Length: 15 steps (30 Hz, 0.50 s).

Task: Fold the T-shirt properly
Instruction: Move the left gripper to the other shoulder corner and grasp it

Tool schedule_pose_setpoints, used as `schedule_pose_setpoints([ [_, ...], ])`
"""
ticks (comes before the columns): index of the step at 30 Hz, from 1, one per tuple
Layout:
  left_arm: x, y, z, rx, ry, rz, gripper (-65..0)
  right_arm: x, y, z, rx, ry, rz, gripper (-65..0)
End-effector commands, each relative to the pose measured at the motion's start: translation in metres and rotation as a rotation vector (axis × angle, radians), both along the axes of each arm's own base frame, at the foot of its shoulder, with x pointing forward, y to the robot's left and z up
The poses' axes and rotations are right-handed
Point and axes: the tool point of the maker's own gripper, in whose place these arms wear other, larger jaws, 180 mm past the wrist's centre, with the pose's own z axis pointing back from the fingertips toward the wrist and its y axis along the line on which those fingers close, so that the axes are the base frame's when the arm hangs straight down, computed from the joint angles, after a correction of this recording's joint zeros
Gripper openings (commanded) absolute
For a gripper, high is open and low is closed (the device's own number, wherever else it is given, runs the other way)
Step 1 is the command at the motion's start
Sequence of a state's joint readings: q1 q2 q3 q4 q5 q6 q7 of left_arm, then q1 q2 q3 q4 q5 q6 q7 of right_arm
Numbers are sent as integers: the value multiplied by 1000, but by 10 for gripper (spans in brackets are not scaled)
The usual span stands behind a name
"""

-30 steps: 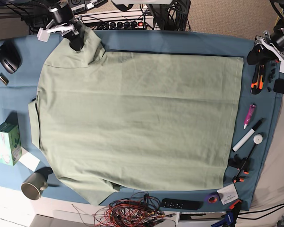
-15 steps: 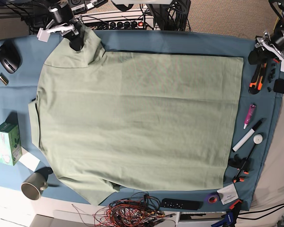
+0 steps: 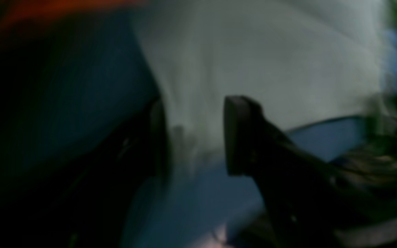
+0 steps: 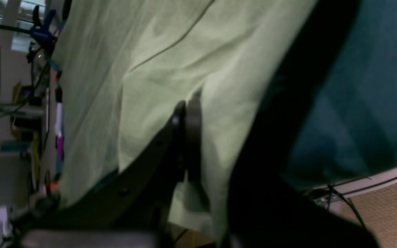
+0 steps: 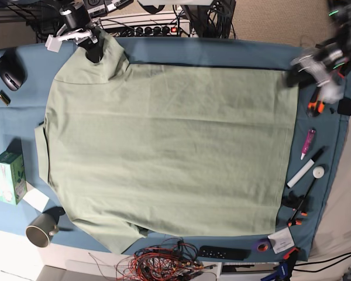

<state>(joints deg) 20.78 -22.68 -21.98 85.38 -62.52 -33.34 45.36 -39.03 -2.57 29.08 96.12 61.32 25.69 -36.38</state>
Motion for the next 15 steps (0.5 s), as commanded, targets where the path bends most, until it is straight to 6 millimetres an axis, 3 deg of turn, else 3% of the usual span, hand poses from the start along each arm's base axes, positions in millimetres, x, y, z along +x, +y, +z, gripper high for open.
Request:
schedule_pose_setpoints([
  [1,-26,7,-21,64,118,-37,-378,-12,2,-10,-21,72,34,-650],
  [15,-28,6,-24,83,127,-53,-380,-12,2,-10,-22,72,35,-650],
])
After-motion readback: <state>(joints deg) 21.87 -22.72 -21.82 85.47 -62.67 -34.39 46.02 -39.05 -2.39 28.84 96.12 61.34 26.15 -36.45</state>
